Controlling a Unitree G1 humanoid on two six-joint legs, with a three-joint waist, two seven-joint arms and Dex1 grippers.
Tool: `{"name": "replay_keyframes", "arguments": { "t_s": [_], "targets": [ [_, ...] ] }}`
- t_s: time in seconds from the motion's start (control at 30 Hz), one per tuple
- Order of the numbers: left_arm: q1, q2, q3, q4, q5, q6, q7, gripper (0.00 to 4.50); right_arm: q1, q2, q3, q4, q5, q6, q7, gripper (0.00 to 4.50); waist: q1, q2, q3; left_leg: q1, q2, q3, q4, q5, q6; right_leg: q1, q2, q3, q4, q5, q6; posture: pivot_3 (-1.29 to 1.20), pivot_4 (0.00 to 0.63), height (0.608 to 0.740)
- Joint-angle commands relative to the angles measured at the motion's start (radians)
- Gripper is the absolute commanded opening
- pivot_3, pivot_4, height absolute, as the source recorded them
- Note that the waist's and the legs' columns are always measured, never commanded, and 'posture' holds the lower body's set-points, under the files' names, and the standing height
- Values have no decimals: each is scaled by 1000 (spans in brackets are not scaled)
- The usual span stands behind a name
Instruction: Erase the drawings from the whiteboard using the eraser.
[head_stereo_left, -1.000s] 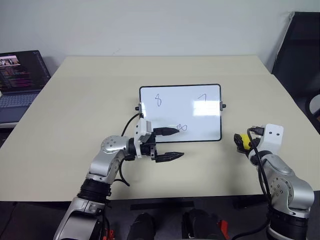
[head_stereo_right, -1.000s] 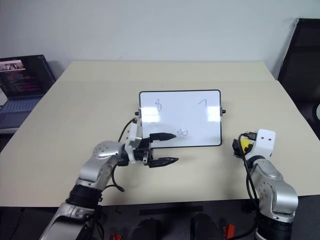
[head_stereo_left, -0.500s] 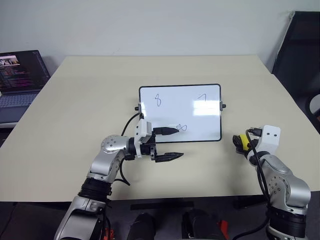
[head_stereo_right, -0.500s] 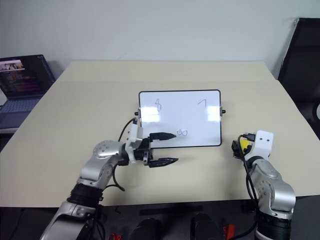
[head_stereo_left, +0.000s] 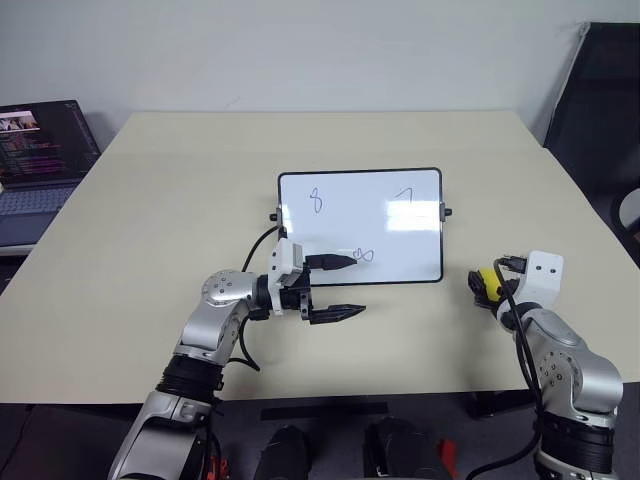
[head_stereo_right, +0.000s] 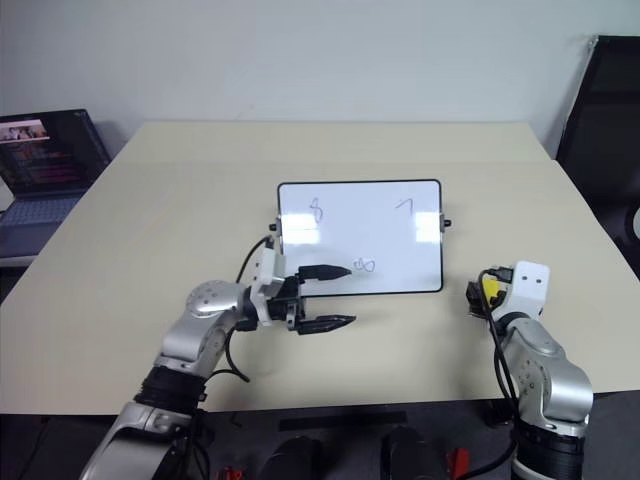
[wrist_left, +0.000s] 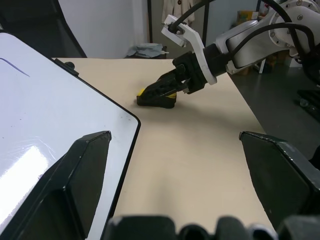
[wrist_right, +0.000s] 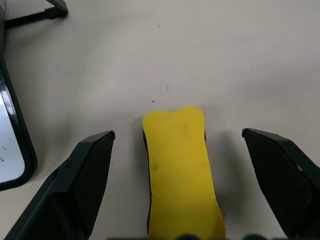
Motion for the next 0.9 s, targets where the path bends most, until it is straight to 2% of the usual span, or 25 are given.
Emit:
{"name": "replay_keyframes", "arguments": {
  "t_s": [0.03, 0.5, 0.6, 0.83, 0.9],
  "targets": [
    [-19, -2, 10, -11, -1, -15, -5, 4500, -8, -8, -3, -15, 3, 3, 8, 4478, 0, 0, 0, 0, 0, 0, 0, 0, 0, 0, 0, 0, 0, 0, 0, 0, 150, 740],
    [-26, -3, 13, -10, 12, -18, 5, 4500, -26, 3, -19, 4, 13, 17, 3, 4478, 0, 0, 0, 0, 0, 0, 0, 0, 0, 0, 0, 0, 0, 0, 0, 0, 150, 740],
    [-26, -3, 13, -11, 13, -17, 6, 4500, -28, 2, -22, 10, 15, 11, 3, 3845, 0, 0, 0, 0, 0, 0, 0, 0, 0, 0, 0, 0, 0, 0, 0, 0, 150, 740],
    [-26, -2, 9, -14, 27, -23, 12, 4500, -28, -1, -22, 20, 15, 7, 7, 1317, 0, 0, 0, 0, 0, 0, 0, 0, 0, 0, 0, 0, 0, 0, 0, 0, 150, 740],
    [-26, -3, 10, -15, 29, -22, 13, 4500, -30, -1, -23, 22, 15, 4, 6, 1208, 0, 0, 0, 0, 0, 0, 0, 0, 0, 0, 0, 0, 0, 0, 0, 0, 150, 740]
  ]
}}
